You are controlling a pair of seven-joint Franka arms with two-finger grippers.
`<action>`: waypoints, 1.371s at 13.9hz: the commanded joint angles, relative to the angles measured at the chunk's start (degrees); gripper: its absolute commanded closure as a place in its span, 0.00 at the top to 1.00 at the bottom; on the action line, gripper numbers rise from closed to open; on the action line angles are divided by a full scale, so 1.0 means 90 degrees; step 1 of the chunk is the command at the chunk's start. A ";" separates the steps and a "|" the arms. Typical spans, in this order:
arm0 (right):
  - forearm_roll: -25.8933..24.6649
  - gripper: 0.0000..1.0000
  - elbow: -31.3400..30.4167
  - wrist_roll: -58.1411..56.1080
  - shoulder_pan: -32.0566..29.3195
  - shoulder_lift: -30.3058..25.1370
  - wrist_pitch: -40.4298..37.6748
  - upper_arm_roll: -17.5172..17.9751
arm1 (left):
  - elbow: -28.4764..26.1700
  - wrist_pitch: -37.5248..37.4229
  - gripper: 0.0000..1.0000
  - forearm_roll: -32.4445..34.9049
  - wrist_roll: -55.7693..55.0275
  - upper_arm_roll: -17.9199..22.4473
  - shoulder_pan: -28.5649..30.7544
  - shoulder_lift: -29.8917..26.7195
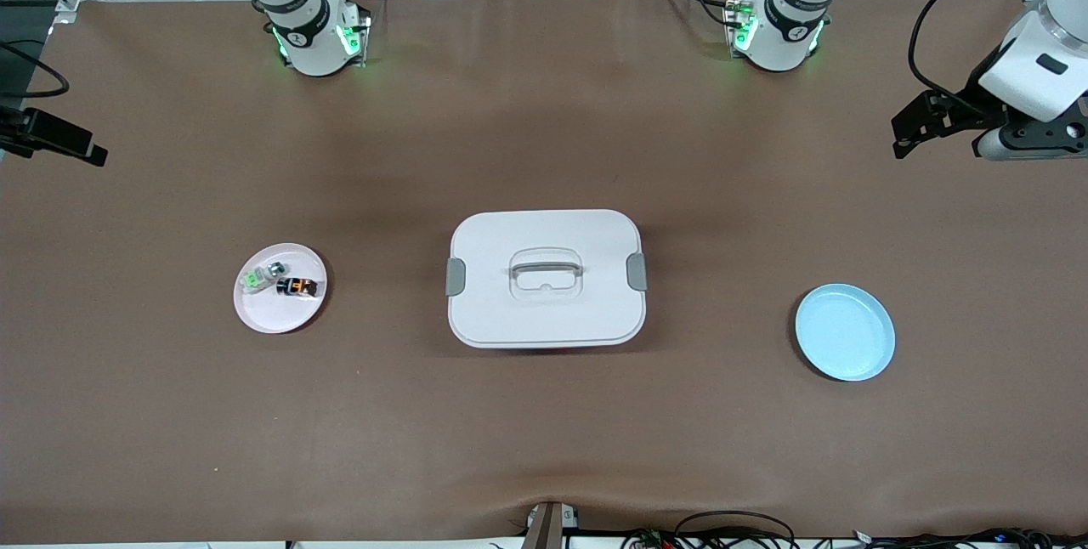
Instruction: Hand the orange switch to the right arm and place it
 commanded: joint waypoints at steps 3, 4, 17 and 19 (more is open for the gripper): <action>-0.0035 1.00 -0.0930 0.0002 0.0098 -0.0705 0.0717 -0.0083 | -0.0007 -0.0030 1.00 -0.0030 0.0110 -0.0003 0.0024 -0.0072; -0.0045 1.00 -0.1466 0.0002 0.0098 -0.1055 0.1127 -0.0083 | -0.0007 -0.0059 1.00 -0.0030 0.0110 -0.0003 0.0024 -0.0082; -0.0397 1.00 -0.1735 -0.0018 0.0157 -0.1264 0.1395 -0.0034 | 0.0354 -0.0576 1.00 -0.0020 0.0110 -0.0003 -0.0015 -0.0043; -0.0397 1.00 -0.1735 -0.0018 0.0137 -0.1254 0.1404 -0.0034 | 0.0433 -0.0596 1.00 -0.0020 0.0110 -0.0003 -0.0015 -0.0043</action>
